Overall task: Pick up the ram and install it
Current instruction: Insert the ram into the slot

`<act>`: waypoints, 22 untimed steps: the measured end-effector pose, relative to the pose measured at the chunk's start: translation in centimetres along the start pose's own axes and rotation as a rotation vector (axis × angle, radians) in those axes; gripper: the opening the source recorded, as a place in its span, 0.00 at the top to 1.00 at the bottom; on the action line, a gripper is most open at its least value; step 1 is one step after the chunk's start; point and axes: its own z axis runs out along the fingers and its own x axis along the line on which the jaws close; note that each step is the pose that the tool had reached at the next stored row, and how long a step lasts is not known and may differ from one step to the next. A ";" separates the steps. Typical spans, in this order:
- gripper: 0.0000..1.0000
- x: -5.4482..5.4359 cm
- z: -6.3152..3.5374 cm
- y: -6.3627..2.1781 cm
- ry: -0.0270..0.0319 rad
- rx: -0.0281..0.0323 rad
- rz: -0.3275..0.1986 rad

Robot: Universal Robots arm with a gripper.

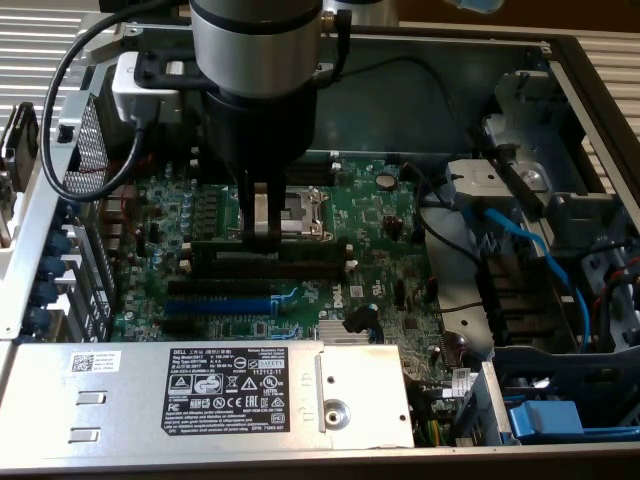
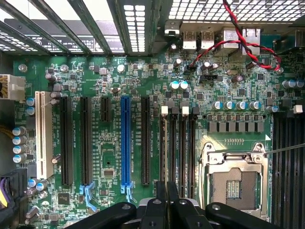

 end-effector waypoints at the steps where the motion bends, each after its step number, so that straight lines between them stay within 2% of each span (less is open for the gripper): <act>1: 0.88 0.0 0.00 0.00 0.0000 0.0000 0.000; 22: 0.88 -0.1 0.16 0.22 0.0000 0.0057 0.000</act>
